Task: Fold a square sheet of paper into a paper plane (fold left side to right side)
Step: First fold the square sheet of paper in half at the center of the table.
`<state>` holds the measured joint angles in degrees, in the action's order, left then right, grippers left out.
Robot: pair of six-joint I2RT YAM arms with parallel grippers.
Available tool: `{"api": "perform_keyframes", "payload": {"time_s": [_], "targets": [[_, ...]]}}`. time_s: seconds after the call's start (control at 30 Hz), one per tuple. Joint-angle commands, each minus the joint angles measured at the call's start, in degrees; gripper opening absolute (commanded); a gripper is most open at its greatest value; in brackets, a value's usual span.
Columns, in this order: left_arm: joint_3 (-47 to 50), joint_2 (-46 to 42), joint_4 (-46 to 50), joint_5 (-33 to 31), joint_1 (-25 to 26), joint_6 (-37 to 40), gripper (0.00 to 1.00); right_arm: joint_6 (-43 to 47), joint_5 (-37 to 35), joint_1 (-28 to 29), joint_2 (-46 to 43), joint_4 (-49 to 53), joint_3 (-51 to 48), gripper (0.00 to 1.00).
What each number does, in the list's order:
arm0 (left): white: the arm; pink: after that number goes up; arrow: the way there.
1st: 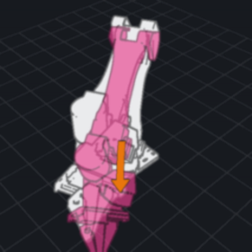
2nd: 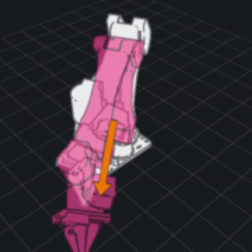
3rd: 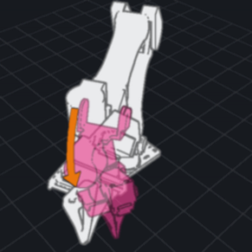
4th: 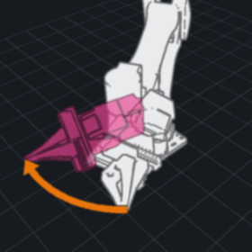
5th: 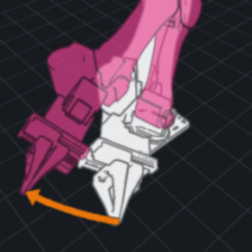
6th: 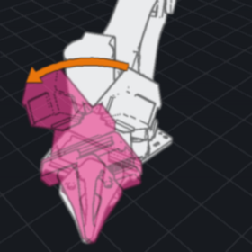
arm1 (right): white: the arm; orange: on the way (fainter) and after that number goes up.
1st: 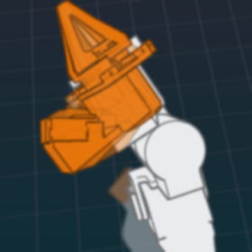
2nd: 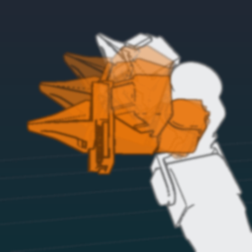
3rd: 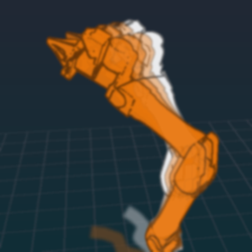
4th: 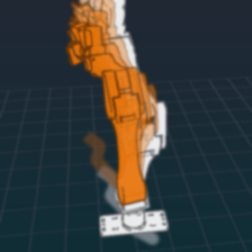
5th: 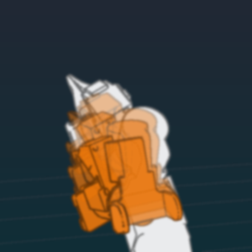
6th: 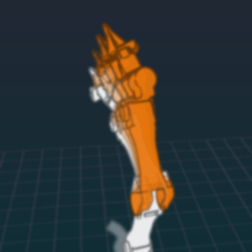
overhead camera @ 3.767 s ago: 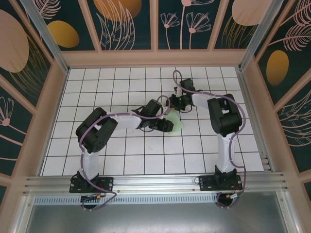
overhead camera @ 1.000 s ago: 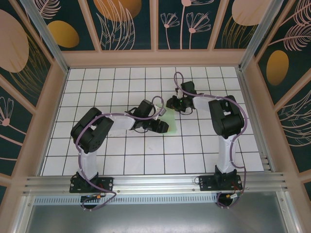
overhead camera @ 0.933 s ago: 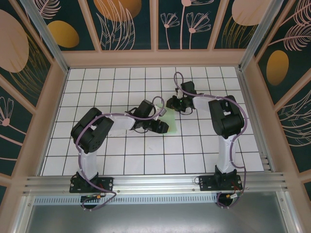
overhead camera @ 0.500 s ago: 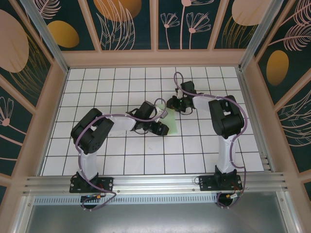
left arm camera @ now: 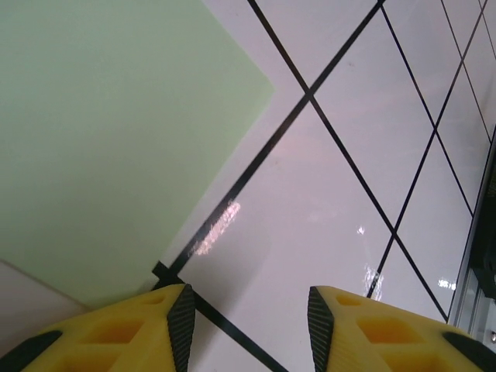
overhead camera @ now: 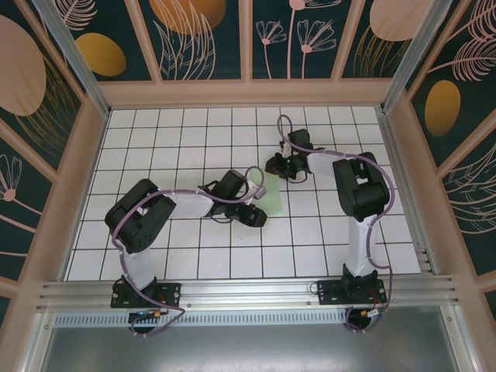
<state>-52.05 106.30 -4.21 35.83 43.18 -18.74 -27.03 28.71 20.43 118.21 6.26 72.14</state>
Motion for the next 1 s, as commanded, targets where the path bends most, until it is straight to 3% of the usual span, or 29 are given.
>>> {"api": "perform_keyframes", "payload": {"time_s": [0.0,0.23,0.37,0.43,0.53,0.7,0.97], "targets": [[2.7,-2.1,5.7,1.4,0.7,-1.8,0.46,0.7,-1.1,0.5,2.6,7.1,-1.5,0.26],[3.4,-14.1,-0.3,3.6,-2.2,-6.2,0.48,2.5,3.7,0.1,-2.5,2.6,-0.6,0.32],[4.5,-17.3,-4.6,-0.8,-6.3,-11.9,0.51,4.0,2.3,-0.6,-7.3,3.8,1.0,0.53],[4.1,-16.0,-6.5,-2.9,-7.6,-15.6,0.51,4.7,0.4,-1.2,-10.0,5.3,0.4,0.59],[1.7,-11.0,-9.1,-1.0,-7.9,-18.5,0.50,5.6,-1.6,-1.9,-13.7,7.3,-2.6,0.64],[-1.9,-2.0,-13.5,3.9,-7.8,-21.4,0.47,5.4,-0.9,-2.7,-18.3,7.8,-11.0,0.65],[-3.1,2.7,-12.9,6.0,-7.4,-20.2,0.47,3.3,1.6,-2.5,-21.1,5.4,-19.1,0.63]]}}
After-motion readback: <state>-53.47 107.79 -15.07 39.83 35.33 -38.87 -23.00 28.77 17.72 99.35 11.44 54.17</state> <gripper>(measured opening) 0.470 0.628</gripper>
